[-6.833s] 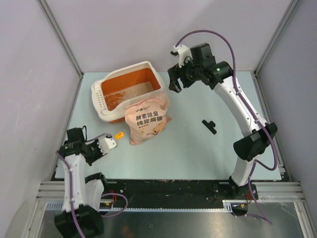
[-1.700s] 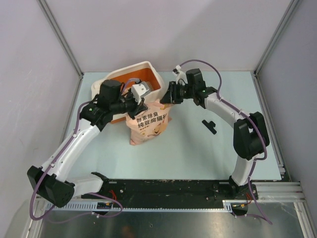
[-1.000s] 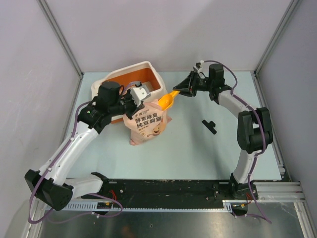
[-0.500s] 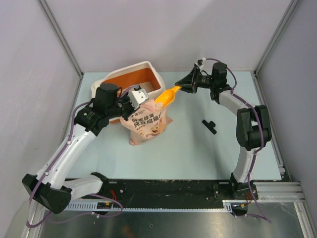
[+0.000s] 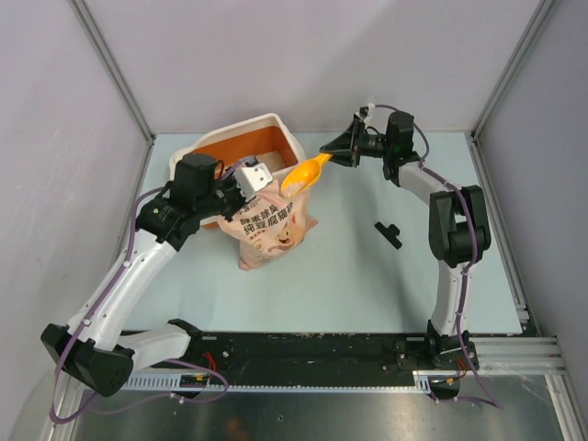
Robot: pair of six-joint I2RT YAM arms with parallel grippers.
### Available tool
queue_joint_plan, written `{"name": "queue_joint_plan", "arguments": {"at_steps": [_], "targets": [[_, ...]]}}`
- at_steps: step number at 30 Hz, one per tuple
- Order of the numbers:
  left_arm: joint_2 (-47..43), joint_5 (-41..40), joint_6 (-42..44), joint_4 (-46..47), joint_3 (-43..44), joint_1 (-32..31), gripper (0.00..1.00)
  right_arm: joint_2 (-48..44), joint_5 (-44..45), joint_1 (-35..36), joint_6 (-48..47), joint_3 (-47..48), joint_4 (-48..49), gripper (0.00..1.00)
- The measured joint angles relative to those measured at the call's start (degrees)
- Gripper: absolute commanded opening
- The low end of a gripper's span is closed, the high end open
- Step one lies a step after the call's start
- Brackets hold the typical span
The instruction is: Fill the litter box with clean litter
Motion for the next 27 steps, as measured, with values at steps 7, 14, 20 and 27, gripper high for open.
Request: {"name": "queue_joint_plan", "arguments": {"at_steps": [7,14,20,27], "targets": [[-0.1,-1.0,0.4,-0.8,0.0,0.7,0.0,6.3,1.5,-1.0,-0.7,13.5,-2.2,0.0],[-0.3,-0.9,0.4,-1.8,0.0,0.7,0.0,17.1,7.6,-0.5,-5.8,33.4,-10.2,0.0],[-0.3,-0.8,0.4,-2.1,0.0,0.8,0.0,26.3,16.9,4.9,-15.5,47.1,-17.7,0.0],[-1.2,0.5,0.3,-2.8,-0.2,0.9,0.0,26.8,27.7,12.1,-34.1,47.7,-21.0,0.0]]}}
